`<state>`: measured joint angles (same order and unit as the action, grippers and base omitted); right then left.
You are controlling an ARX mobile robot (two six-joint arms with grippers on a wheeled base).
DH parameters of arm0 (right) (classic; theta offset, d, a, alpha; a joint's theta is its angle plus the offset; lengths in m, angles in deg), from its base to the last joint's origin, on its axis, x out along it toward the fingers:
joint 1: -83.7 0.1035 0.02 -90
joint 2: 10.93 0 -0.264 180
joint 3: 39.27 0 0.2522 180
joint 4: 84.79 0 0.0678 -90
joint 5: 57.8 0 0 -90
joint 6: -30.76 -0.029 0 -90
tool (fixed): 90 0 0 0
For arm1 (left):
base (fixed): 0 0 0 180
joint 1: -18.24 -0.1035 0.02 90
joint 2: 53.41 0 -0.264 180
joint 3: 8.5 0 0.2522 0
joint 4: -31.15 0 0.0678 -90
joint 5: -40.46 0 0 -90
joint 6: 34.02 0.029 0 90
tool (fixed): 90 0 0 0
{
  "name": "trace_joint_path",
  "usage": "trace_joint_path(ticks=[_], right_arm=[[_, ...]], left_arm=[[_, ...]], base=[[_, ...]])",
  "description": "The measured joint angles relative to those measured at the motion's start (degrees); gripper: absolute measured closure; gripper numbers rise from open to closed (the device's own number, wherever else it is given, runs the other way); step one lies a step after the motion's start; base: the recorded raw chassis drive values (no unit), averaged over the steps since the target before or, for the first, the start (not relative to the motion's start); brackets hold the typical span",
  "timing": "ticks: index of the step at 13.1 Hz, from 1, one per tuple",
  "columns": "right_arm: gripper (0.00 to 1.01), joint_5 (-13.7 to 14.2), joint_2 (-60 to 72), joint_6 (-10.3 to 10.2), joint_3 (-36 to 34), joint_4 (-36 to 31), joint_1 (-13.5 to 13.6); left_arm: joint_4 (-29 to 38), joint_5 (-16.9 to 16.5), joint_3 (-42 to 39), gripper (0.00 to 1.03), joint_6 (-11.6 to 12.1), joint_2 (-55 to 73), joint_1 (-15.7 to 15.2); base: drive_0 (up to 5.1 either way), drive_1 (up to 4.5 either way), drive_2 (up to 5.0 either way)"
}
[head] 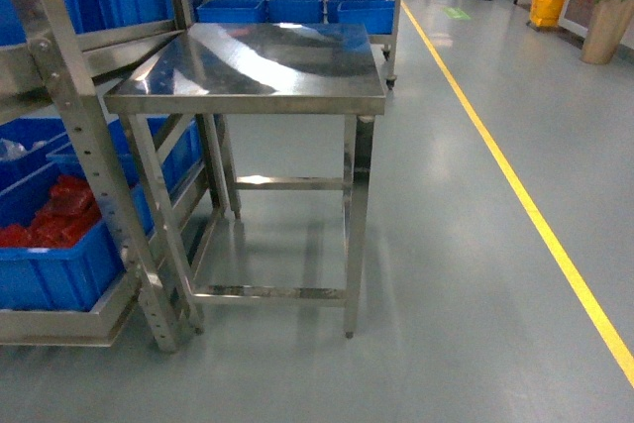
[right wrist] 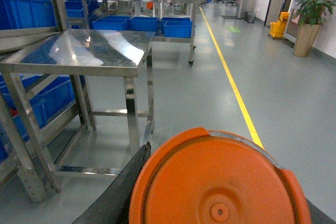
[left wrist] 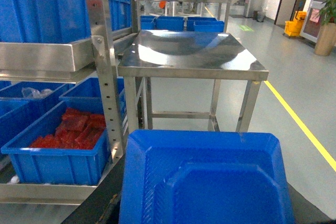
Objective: Sort blue parts and orange caps into right shelf containers
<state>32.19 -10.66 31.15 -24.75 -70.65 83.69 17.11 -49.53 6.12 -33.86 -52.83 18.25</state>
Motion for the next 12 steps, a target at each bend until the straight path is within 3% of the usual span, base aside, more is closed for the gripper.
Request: trace_joint_path(ticks=[7, 10, 12], right_arm=[[0.56, 0.00, 0.00, 0.00, 0.00, -0.02, 0.00], [0.56, 0.00, 0.00, 0.00, 0.00, 0.07, 0.00], [0.56, 0.04, 0.00, -0.02, 0.00, 0.02, 0.00]], left_arm=[[-0.11, 0.02, 0.00, 0.59, 0.00, 0.00, 0.00], [-0.31, 0.02, 0.00, 0.59, 0.00, 0.00, 0.00], [-0.20, -0.15, 0.00, 0.59, 0.02, 0.00, 0.00]], base=[[0.0, 4.19, -4.2], [0.0, 0.74, -0.7], [-5.0, 1.86, 2.7]])
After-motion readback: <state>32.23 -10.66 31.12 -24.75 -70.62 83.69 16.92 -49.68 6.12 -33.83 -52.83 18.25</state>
